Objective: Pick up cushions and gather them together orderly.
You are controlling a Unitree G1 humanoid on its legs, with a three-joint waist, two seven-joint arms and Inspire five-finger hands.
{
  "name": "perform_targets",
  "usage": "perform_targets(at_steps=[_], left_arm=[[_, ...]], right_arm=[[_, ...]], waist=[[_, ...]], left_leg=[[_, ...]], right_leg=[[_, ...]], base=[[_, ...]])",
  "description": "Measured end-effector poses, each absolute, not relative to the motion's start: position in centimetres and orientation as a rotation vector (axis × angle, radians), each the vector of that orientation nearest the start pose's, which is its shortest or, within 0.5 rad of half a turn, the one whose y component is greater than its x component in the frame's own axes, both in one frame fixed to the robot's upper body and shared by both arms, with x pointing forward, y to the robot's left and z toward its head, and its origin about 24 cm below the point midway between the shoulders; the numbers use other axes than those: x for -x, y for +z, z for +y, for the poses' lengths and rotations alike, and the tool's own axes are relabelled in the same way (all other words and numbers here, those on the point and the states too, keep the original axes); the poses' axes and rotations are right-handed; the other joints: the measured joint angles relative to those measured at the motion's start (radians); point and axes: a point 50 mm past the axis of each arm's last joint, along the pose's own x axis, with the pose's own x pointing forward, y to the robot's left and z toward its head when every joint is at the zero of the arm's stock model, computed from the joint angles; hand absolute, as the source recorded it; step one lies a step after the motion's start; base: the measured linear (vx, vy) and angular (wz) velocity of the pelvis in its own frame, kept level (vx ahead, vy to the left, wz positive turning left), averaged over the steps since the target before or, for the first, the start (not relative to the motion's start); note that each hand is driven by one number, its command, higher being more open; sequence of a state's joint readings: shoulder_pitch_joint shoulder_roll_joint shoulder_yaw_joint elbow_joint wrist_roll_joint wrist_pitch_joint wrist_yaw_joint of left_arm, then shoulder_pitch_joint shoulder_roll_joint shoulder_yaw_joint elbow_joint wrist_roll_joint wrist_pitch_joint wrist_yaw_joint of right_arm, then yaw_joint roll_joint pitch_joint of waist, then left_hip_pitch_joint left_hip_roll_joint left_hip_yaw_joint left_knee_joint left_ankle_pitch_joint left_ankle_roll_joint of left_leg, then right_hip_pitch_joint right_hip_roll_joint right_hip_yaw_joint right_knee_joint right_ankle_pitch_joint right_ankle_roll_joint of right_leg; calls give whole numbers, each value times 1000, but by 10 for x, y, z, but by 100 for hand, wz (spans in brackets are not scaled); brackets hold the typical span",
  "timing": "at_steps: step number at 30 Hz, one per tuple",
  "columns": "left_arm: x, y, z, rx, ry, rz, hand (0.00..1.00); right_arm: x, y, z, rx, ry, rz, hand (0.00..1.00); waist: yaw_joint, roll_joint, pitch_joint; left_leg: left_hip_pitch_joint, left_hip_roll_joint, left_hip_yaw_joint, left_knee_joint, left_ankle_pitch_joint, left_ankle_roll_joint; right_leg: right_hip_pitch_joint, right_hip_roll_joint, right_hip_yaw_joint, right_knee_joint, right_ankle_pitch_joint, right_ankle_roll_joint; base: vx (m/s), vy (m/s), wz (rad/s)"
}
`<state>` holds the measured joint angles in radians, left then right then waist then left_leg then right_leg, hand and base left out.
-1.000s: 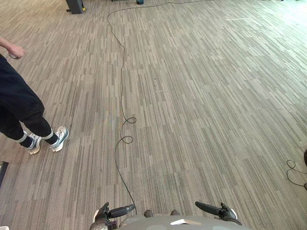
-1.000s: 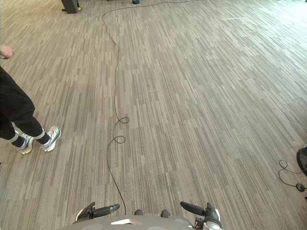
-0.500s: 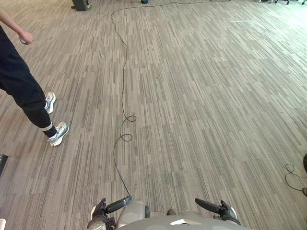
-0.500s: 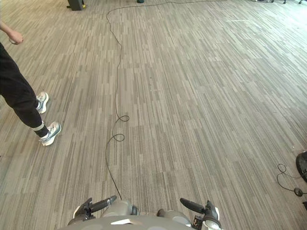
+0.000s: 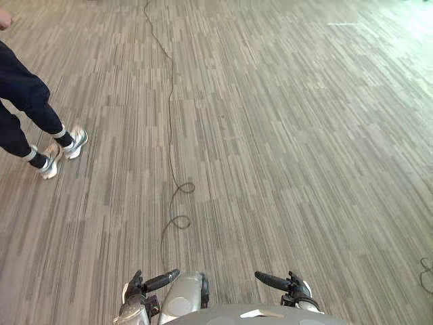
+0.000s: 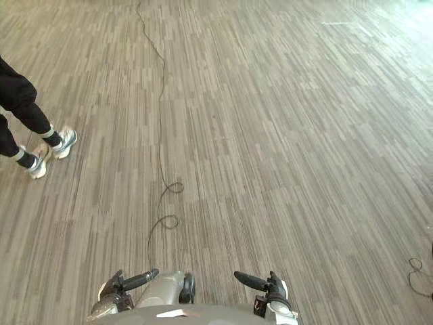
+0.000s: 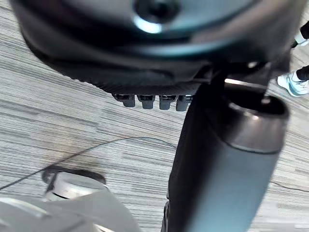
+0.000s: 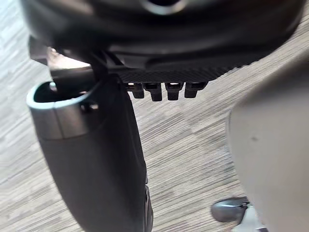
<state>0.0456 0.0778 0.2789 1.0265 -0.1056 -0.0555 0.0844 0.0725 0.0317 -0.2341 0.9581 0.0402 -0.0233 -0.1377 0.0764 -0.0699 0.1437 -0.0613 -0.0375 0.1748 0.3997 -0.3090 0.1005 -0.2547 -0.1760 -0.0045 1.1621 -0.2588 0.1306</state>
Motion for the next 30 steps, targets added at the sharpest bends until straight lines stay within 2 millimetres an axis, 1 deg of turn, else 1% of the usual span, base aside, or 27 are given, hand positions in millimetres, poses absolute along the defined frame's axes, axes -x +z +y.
perform_targets(at_steps=[2,3,5,6,7,8,9,10,11,12,13,14,15,16,18,19,20,21,22,23,24,25,26,27,28,29,30], left_arm=[[-117,-151,214,133,428,979,100],[-123,-151,205,155,411,971,100],[-123,-152,203,158,397,978,100],[-122,-153,201,159,394,986,100],[-121,-154,199,157,386,991,100],[-119,-154,198,156,385,997,100],[-117,-155,196,154,377,1006,100],[-118,-156,190,164,368,1010,100],[-119,-157,187,181,370,1010,100],[-120,-156,187,184,370,1008,100],[-120,-156,186,188,369,1007,100],[-116,-158,182,197,372,1019,100],[-115,-158,183,196,373,1018,100],[-118,-156,187,194,384,1000,100],[-124,-151,194,180,393,958,100],[-128,-148,197,173,396,934,100],[-133,-145,197,179,393,906,100],[-134,-145,196,181,392,901,100],[-137,-144,196,189,395,892,100],[-138,-143,197,196,401,882,100],[-139,-142,196,208,408,868,100],[-140,-141,195,215,412,859,100],[-139,-141,196,221,420,854,100],[-138,-141,199,221,431,856,100],[-137,-141,203,213,440,853,100],[-137,-140,210,196,446,853,100],[-137,-140,211,193,448,857,100]], right_arm=[[-116,-152,-181,-118,-385,989,100],[-118,-151,-183,-121,-397,971,100],[-118,-151,-188,-122,-414,967,100],[-114,-152,-191,-146,-445,980,100],[-115,-152,-193,-153,-460,976,100],[-115,-152,-194,-154,-463,976,100],[-115,-152,-193,-165,-468,980,100],[-118,-152,-197,-149,-458,984,100],[-122,-150,-198,-135,-445,973,100],[-122,-150,-200,-120,-436,973,100],[-124,-149,-202,-99,-422,969,100],[-125,-148,-208,-77,-423,967,100],[-125,-148,-209,-75,-425,979,100],[-122,-150,-207,-77,-424,997,100],[-120,-153,-199,-75,-402,1018,100],[-120,-154,-194,-72,-384,1024,100],[-125,-153,-190,-80,-375,1015,100],[-125,-153,-189,-82,-375,1015,100],[-125,-153,-187,-87,-374,1017,100],[-124,-154,-185,-89,-374,1020,100],[-124,-154,-183,-88,-371,1024,100],[-123,-155,-180,-79,-357,1029,100],[-122,-155,-179,-74,-347,1034,100],[-122,-156,-171,-84,-328,1047,100],[-119,-158,-162,-104,-316,1059,100],[-116,-160,-153,-110,-283,1080,100],[-115,-160,-152,-111,-276,1083,100]], waist=[[-9,4,3],[-20,8,12],[-30,12,16],[-39,13,17],[-50,14,17],[-54,15,18],[-65,24,17],[-63,53,16],[-60,80,23],[-60,89,25],[-59,111,34],[-53,138,54],[-51,146,60],[-45,136,71],[-26,100,76],[-19,85,71],[-15,82,72],[-13,80,73],[-2,71,80],[3,67,81],[17,63,79],[28,61,75],[33,55,70],[33,48,49],[33,18,33],[31,-20,15],[31,-27,13]], left_leg=[[55,5,-12,-47,-6,-4],[119,14,-22,-82,-27,-12],[188,30,-23,-119,-47,-24],[246,35,-27,-165,-56,-37],[288,36,-47,-196,-67,-57],[298,38,-55,-201,-70,-63],[325,51,-99,-195,-79,-79],[314,90,-136,-135,-76,-86],[272,112,-163,-5,-55,-118],[247,120,-172,64,-38,-130],[173,131,-193,255,33,-156],[64,161,-213,545,107,-195],[19,177,-205,646,102,-194],[-44,189,-186,736,81,-187],[-141,188,-148,734,58,-170],[-214,187,-129,681,43,-161],[-290,189,-102,531,25,-151],[-304,188,-93,465,25,-151],[-323,170,-77,324,30,-150],[-336,152,-77,240,41,-151],[-351,136,-85,108,85,-161],[-360,135,-96,35,125,-170],[-365,134,-94,49,178,-170],[-369,117,-94,90,230,-146],[-378,108,-69,143,199,-114],[-370,96,-31,203,136,-82],[-362,95,-19,220,117,-72]], right_leg=[[-64,12,-55,-31,-15,-25],[-125,28,-120,-117,-24,-41],[-165,62,-177,-292,-22,-48],[-182,89,-204,-469,4,-73],[-190,114,-208,-616,52,-107],[-190,119,-207,-646,73,-121],[-172,137,-201,-650,202,-178],[-151,153,-227,-635,177,-199],[-124,172,-247,-635,160,-212],[-107,178,-251,-639,147,-213],[-54,194,-252,-662,115,-215],[38,230,-244,-708,94,-227],[92,244,-237,-732,85,-230],[176,250,-225,-771,71,-239],[265,244,-195,-825,53,-237],[308,242,-179,-865,37,-227],[360,240,-160,-904,23,-211],[377,237,-153,-910,21,-207],[417,220,-124,-929,6,-199],[444,206,-105,-944,-6,-192],[469,184,-69,-953,-32,-178],[479,171,-36,-959,-61,-161],[490,159,-13,-962,-84,-151],[506,140,32,-963,-94,-152],[496,116,72,-933,-90,-153],[480,78,107,-868,-84,-142],[468,73,113,-822,-80,-135]], base=[[397,39,13],[479,6,6],[391,-26,6],[500,-68,27],[523,-90,36],[718,-181,66],[753,-221,60],[770,-227,64],[524,-156,31],[520,-155,20],[609,-166,-2],[585,-142,-11],[558,-96,-18],[660,-105,-20],[583,-92,-26],[483,-11,-41],[384,3,-42],[613,89,-52],[433,111,-45],[660,197,-72],[446,171,-82],[582,245,-91],[639,267,-86],[809,325,-83],[840,324,-81],[682,263,-58],[628,251,-47]])
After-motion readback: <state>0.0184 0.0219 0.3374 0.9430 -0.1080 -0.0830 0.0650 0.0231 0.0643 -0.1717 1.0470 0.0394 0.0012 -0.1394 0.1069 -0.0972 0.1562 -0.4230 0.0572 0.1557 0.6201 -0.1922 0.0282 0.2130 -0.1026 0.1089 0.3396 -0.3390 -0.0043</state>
